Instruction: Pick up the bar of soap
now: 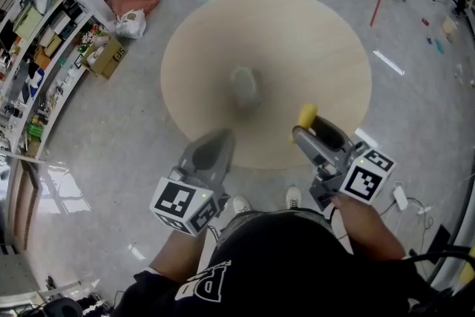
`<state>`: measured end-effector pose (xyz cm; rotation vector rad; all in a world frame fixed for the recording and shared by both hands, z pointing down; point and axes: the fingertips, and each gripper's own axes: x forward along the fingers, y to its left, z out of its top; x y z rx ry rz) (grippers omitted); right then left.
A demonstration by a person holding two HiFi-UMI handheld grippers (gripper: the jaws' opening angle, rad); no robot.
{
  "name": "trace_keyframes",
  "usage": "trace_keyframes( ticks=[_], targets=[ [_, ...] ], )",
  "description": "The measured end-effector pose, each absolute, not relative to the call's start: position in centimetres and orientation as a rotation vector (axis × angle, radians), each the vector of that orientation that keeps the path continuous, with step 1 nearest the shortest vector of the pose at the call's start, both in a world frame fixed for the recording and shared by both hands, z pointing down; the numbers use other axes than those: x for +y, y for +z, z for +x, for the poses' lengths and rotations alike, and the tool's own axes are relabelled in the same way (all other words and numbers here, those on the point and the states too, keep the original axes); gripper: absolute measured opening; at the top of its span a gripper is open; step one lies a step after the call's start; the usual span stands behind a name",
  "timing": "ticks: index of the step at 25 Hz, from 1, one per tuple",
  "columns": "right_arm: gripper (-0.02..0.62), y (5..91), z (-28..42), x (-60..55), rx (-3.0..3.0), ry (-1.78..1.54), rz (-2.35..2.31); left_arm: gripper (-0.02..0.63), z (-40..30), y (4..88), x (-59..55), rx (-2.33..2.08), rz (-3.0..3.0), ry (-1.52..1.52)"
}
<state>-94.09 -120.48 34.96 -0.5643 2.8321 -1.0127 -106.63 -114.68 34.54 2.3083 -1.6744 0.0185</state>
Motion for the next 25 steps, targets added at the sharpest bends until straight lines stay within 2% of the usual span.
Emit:
trace_keyframes(
  ticks=[25],
  targets=[
    [0.264,35.3,-94.0,-120.4,2.875,-0.959,-0.580,0.008,-106.6,35.7,-114.3,-1.690,2.271,0.004]
  ],
)
